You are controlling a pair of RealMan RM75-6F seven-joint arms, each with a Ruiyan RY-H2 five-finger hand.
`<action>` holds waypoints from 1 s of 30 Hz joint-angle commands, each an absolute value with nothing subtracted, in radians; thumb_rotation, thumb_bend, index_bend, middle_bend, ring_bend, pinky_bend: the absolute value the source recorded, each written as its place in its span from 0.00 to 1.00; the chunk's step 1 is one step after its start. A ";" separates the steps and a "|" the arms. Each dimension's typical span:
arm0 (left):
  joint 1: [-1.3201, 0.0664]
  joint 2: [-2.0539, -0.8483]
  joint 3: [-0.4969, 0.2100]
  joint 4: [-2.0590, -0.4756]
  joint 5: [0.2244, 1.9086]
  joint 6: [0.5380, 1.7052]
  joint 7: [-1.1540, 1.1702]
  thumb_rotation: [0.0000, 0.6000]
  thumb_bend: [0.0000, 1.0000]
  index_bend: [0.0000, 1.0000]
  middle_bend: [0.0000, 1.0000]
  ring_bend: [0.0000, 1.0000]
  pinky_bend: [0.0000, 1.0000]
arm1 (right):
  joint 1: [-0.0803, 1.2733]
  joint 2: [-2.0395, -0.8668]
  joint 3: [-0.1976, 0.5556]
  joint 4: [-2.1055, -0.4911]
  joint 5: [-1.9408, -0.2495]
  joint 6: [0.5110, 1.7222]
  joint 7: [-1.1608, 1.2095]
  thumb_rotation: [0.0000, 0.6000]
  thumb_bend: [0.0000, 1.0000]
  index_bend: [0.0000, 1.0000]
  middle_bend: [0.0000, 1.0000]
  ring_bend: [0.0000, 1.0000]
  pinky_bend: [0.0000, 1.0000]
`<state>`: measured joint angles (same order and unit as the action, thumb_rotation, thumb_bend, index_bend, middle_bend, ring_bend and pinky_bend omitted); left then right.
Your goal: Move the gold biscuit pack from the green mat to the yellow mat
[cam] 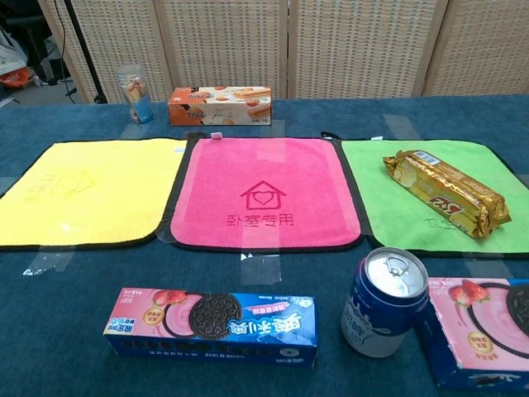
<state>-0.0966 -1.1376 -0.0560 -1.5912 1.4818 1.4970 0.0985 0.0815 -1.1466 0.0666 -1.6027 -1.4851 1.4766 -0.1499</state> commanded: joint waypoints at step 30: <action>-0.123 -1.134 -0.091 -1.596 1.402 1.443 0.100 1.00 0.00 0.00 0.00 0.00 0.00 | 0.434 -1.134 0.218 -1.562 -1.117 0.772 0.366 1.00 0.99 0.00 0.00 0.00 0.00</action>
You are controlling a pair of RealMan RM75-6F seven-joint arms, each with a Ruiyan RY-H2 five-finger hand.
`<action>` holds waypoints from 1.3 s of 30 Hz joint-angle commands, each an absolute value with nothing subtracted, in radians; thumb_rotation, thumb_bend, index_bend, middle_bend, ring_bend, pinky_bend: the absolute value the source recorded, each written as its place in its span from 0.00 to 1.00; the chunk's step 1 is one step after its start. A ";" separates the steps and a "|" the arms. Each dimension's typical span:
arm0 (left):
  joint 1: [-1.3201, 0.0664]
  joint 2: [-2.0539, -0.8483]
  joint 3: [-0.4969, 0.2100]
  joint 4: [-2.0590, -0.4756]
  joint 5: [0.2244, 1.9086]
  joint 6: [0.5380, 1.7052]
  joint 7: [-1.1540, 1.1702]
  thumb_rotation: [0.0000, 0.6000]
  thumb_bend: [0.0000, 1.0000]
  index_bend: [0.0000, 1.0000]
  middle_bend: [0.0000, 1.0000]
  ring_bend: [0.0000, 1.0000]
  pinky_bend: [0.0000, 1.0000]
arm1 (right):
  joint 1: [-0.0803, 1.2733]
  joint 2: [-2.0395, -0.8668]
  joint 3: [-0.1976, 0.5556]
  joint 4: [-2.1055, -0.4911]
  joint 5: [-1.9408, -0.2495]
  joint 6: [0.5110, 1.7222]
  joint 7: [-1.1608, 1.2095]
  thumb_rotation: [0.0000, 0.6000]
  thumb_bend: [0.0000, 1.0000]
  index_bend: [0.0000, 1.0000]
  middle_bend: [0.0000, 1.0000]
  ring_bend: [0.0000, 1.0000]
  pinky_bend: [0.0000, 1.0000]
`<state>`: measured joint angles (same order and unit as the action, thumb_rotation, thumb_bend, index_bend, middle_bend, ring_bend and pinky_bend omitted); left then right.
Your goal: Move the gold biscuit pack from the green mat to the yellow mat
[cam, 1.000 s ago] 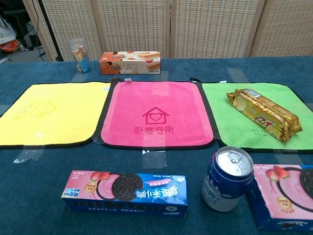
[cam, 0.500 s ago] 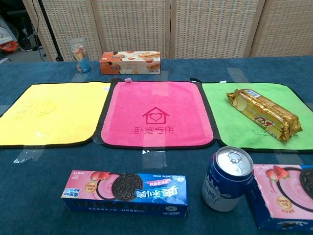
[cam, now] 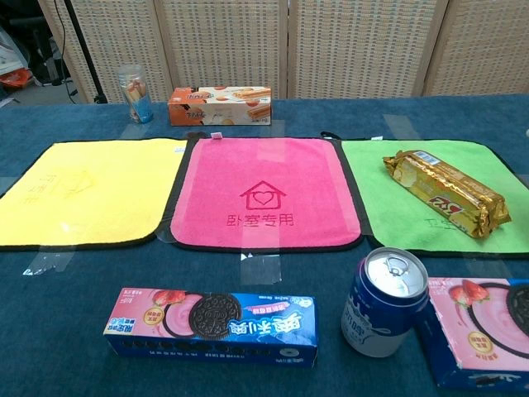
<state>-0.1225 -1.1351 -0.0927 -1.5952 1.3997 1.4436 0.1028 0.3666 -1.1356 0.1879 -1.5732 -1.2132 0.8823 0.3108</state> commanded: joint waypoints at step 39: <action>-0.118 -1.098 -0.088 -1.608 1.403 1.438 0.023 1.00 0.00 0.00 0.00 0.00 0.00 | 0.617 -1.333 0.203 -1.623 -0.838 0.693 0.153 1.00 1.00 0.00 0.00 0.00 0.04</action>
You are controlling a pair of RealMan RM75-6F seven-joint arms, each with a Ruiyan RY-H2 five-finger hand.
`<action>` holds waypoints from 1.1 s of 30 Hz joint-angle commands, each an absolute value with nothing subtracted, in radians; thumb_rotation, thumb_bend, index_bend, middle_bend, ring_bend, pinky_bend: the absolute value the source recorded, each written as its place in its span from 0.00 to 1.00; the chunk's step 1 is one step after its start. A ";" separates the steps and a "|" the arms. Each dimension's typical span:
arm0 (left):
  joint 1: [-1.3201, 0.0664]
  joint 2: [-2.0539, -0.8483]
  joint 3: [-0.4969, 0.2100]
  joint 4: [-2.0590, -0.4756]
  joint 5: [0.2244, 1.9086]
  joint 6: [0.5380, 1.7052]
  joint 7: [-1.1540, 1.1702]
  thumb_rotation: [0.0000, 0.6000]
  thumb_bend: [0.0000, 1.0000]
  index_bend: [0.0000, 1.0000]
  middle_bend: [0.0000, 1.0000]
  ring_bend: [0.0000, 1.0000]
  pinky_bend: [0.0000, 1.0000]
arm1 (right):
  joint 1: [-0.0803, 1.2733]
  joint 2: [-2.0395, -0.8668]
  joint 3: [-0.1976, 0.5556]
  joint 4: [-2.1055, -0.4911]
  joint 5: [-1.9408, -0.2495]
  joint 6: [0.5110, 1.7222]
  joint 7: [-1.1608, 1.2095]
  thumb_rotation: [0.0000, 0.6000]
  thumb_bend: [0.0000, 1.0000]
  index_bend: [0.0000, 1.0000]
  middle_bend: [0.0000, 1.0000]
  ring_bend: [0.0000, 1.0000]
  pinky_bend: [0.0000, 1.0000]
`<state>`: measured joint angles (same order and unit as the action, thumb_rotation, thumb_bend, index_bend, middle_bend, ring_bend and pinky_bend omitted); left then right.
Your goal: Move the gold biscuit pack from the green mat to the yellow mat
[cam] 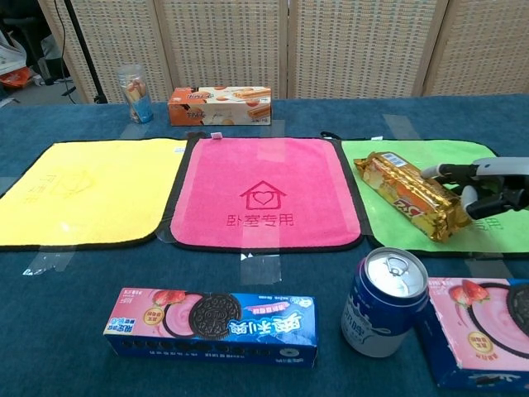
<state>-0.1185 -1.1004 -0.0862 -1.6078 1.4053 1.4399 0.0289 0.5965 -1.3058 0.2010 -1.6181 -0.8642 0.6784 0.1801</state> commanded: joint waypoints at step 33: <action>-0.118 -1.073 -0.094 -1.603 1.387 1.425 -0.039 1.00 0.00 0.00 0.00 0.00 0.00 | 0.822 -1.543 0.250 -1.667 -0.565 0.851 -0.124 1.00 1.00 0.00 0.00 0.00 0.04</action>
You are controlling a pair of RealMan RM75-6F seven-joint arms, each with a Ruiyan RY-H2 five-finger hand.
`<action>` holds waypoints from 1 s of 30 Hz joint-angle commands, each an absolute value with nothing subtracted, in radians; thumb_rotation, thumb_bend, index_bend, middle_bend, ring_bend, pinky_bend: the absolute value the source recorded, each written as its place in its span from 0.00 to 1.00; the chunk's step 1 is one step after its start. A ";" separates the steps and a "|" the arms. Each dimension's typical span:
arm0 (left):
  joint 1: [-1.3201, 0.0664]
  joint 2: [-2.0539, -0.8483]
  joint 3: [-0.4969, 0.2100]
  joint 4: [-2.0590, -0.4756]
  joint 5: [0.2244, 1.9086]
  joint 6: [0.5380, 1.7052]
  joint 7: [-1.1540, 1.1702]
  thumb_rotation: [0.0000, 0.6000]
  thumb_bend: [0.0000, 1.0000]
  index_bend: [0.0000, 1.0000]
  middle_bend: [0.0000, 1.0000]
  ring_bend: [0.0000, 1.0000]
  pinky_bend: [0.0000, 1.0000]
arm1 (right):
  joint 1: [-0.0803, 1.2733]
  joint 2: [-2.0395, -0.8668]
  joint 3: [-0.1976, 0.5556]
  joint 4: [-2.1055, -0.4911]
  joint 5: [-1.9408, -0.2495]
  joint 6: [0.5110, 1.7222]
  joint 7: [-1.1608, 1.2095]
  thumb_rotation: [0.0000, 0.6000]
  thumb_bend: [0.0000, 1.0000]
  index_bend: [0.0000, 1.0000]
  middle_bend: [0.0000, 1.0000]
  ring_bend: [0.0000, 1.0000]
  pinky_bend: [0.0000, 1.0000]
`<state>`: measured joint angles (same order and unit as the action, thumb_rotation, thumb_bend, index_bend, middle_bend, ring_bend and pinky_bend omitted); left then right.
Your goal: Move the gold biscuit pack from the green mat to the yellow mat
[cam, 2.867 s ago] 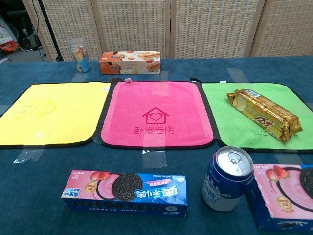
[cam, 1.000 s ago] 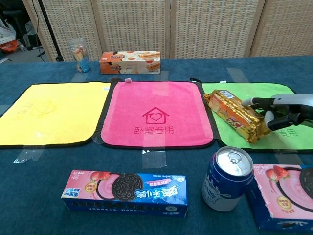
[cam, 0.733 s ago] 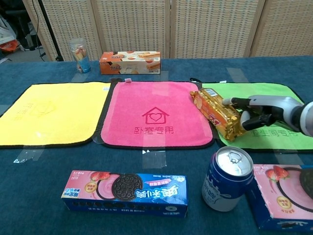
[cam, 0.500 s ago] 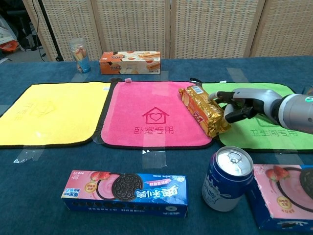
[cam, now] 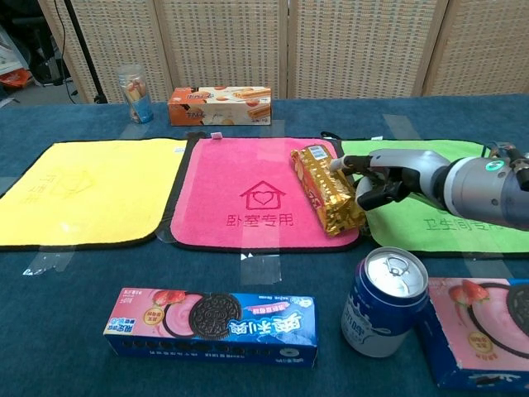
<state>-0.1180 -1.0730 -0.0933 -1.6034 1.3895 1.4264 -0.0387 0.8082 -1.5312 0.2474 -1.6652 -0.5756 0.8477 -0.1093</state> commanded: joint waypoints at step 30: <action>-0.124 -1.063 -0.095 -1.604 1.374 1.404 -0.060 1.00 0.00 0.00 0.00 0.00 0.00 | 1.103 -1.714 0.375 -1.570 -0.243 0.879 -0.338 1.00 1.00 0.00 0.00 0.00 0.04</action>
